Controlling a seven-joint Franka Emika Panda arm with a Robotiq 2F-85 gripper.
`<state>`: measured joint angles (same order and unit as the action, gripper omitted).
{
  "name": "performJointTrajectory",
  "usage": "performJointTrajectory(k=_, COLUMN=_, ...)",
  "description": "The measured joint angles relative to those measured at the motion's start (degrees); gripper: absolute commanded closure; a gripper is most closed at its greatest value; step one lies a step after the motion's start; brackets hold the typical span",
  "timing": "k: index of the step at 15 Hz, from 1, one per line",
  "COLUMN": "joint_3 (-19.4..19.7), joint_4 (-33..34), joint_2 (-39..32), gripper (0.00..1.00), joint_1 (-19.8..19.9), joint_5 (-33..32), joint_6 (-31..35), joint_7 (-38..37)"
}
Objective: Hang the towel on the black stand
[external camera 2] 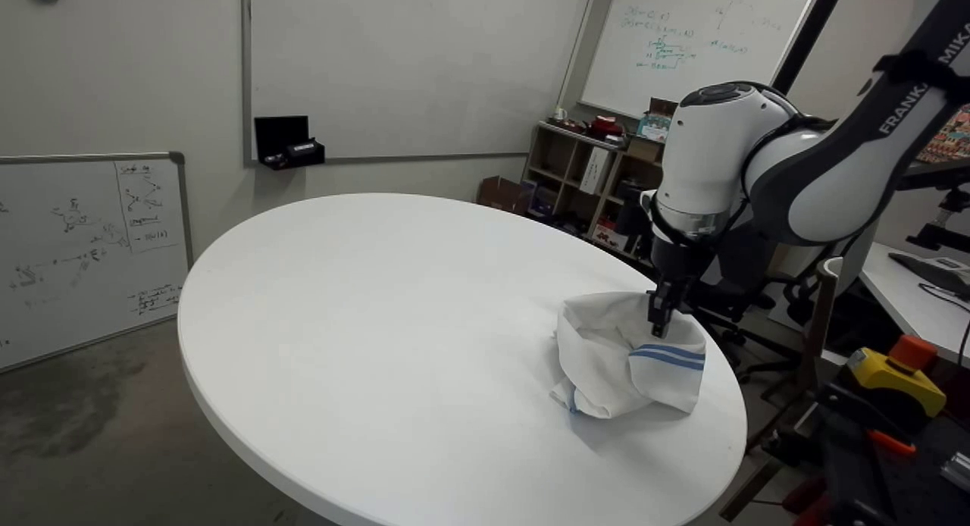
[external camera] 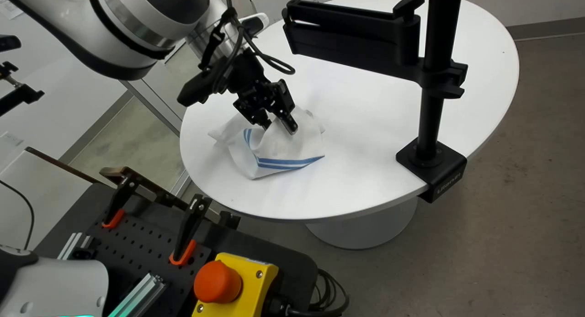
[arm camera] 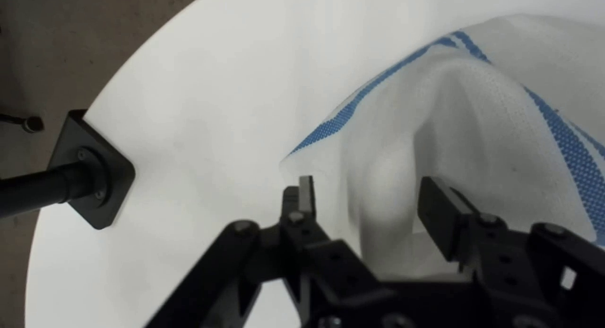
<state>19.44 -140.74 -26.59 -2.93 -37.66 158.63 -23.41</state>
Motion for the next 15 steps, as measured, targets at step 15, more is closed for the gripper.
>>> performJointTrajectory(k=15, joint_3=0.43, joint_4=-3.80, joint_2=9.10, gripper=0.99, joint_1=-0.38, joint_5=9.66, joint_6=-0.62, joint_7=0.78)
